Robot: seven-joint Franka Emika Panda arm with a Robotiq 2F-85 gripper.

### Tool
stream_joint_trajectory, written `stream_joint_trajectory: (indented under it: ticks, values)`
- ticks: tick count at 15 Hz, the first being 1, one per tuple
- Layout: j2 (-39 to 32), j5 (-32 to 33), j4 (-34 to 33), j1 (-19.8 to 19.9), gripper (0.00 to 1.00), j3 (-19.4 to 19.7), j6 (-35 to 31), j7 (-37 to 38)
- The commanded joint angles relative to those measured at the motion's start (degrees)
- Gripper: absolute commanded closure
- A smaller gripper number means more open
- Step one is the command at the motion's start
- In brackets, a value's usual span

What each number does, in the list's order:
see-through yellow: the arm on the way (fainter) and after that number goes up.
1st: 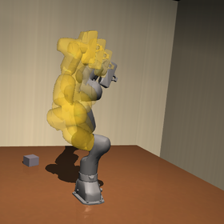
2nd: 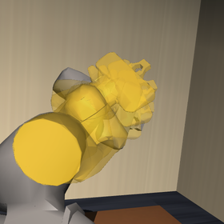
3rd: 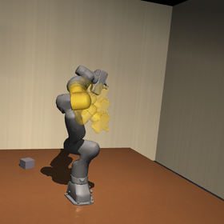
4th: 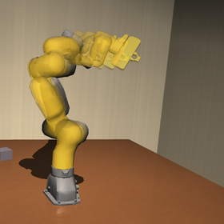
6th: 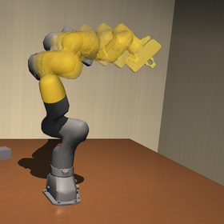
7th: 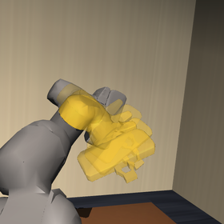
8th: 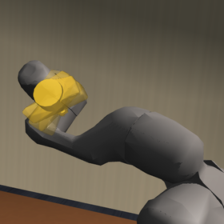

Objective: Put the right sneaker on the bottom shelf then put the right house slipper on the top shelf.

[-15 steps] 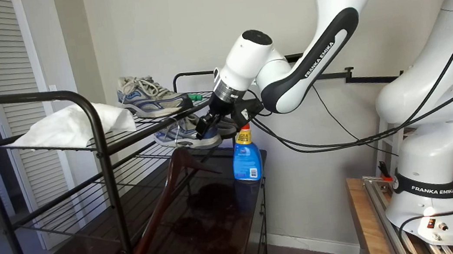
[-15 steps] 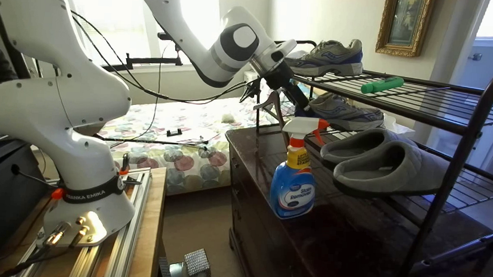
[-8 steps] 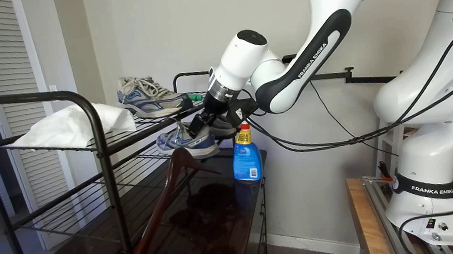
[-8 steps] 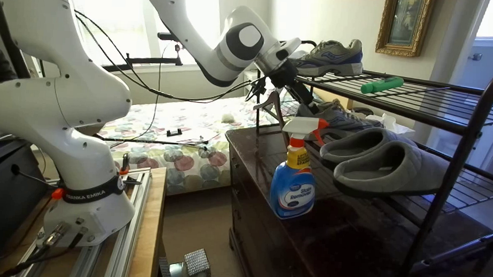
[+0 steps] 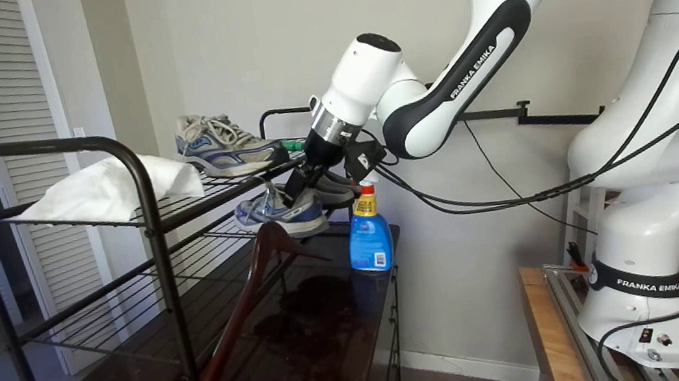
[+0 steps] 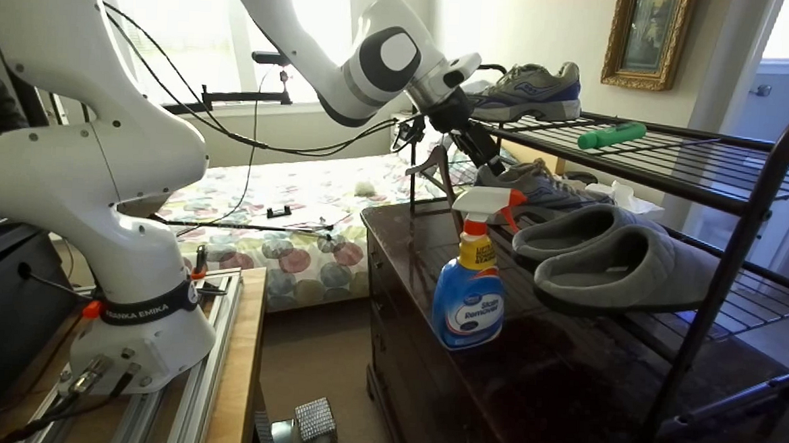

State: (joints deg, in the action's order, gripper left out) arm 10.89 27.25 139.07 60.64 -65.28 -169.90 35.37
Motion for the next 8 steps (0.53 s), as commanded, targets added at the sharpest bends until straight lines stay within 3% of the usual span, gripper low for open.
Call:
stream_joint_trajectory:
  ticks: [1,5,8]
  values:
    - [-4.89,-10.00,-0.35,-12.83,0.00,9.23,4.52,-11.70]
    - [6.04,-19.38,1.94,-31.21,0.00,27.34,16.09,-16.63]
    - [14.05,-12.96,3.31,-40.32,0.00,38.10,27.43,-10.95]
